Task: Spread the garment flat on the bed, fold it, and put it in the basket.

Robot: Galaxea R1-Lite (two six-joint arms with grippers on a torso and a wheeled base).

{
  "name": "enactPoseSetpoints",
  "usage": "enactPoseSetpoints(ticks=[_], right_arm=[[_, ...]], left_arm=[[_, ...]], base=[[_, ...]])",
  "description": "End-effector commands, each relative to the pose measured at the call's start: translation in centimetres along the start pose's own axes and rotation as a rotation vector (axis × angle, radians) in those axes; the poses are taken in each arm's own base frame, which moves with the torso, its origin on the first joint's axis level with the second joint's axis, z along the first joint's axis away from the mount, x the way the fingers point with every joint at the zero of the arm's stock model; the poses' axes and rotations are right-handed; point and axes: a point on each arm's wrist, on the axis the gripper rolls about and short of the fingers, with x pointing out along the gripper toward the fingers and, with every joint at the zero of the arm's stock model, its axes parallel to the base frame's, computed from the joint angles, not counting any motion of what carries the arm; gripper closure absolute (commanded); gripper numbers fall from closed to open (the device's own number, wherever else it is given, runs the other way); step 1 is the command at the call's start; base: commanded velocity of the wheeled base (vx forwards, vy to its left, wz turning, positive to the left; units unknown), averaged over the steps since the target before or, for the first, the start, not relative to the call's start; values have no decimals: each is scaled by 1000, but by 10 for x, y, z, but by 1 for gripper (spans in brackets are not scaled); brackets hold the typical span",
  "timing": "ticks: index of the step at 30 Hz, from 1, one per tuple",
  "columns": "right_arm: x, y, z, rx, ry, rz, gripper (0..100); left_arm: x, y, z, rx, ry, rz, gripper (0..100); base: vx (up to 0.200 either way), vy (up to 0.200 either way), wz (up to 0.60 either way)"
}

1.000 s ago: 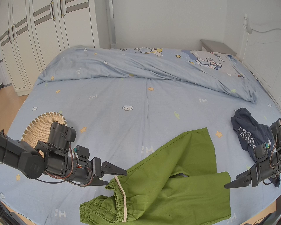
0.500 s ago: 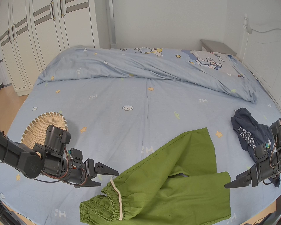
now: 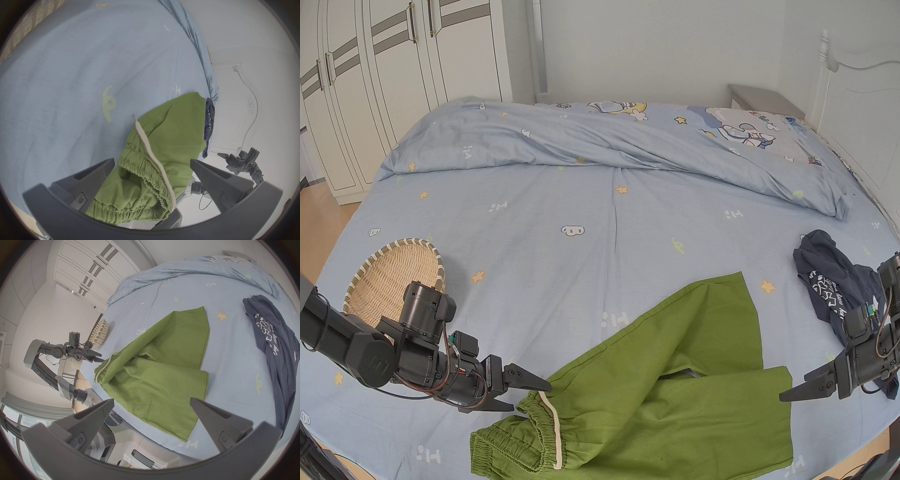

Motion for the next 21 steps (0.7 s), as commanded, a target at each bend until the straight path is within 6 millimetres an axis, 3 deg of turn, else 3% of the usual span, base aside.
enactPoseSetpoints(ticks=[1, 10, 21], right_arm=[[0, 0, 0, -2, 0, 2, 0], [0, 0, 0, -1, -2, 1, 0], [0, 0, 0, -1, 0, 1, 0]], left_arm=[[4, 0, -3, 2, 23, 2, 0], [17, -8, -10, 20, 78, -4, 0], [22, -11, -1, 10, 66, -12, 0]], base=[[0, 0, 0], [0, 0, 0], [0, 0, 0]])
